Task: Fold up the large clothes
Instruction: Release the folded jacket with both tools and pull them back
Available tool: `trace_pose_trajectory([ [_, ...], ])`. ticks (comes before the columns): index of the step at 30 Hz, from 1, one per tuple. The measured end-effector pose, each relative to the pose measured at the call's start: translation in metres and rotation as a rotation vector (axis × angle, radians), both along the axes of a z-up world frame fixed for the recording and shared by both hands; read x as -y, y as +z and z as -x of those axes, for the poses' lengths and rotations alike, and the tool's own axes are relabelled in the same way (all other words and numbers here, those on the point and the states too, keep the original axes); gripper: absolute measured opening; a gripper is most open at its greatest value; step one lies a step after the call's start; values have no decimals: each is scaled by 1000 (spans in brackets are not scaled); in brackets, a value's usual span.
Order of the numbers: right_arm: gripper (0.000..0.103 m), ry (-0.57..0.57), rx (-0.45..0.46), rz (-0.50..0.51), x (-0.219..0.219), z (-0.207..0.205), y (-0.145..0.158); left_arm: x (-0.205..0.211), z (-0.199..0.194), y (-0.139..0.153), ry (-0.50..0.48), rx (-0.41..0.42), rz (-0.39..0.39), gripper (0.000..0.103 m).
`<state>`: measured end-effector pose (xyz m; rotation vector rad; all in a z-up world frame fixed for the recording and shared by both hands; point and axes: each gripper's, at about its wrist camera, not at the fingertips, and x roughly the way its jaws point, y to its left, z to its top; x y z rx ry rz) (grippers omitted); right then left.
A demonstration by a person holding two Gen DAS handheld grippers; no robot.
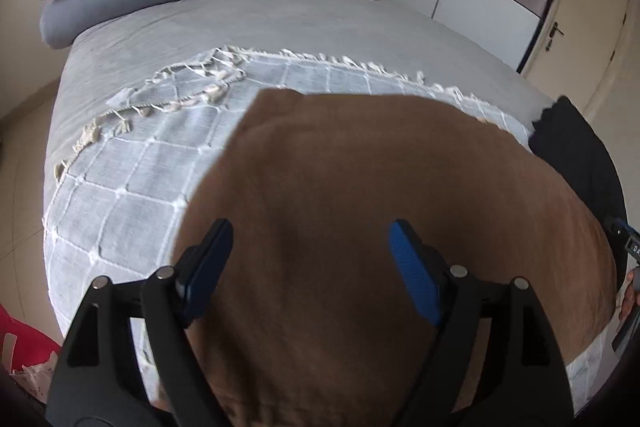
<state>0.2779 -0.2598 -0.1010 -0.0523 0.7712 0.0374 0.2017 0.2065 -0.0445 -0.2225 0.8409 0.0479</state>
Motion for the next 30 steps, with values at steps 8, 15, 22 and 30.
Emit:
trace_pose_trajectory([
  [8, 82, 67, -122, 74, -7, 50, -61, -2, 40, -34, -9, -72, -64, 81],
  [15, 84, -4, -34, 20, 24, 100, -33, 2, 90, -4, 42, -44, -61, 100],
  [22, 103, -88, -82, -166, 28, 151, -13, 58, 124, 11, -50, -91, -59, 102],
  [30, 103, -66, -127, -69, -3, 185, -7, 105, 148, 13, -124, -159, -38, 102],
])
